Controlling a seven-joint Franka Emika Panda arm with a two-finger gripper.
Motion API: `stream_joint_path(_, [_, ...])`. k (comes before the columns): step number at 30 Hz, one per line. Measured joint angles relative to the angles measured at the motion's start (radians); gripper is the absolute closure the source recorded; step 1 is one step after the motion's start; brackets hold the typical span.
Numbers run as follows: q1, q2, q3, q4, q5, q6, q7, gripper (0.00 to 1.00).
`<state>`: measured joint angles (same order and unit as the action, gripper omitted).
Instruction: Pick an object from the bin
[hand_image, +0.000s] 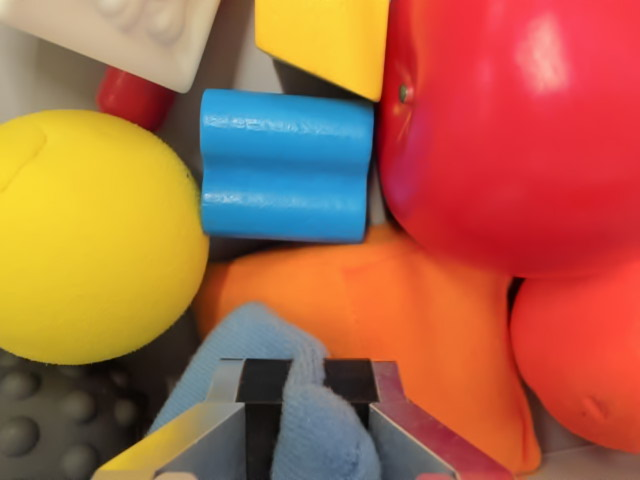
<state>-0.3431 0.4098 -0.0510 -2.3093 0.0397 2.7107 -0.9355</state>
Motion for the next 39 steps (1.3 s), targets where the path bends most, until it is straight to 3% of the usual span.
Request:
stream_joint_path(14, [0.001, -0.027, -0.001, -0.003, 0.000, -0.021, 0.000, 1.00])
stream_joint_path(39, [0.005, -0.207, -0.009, -0.011, -0.017, -0.190, 0.010, 1.00])
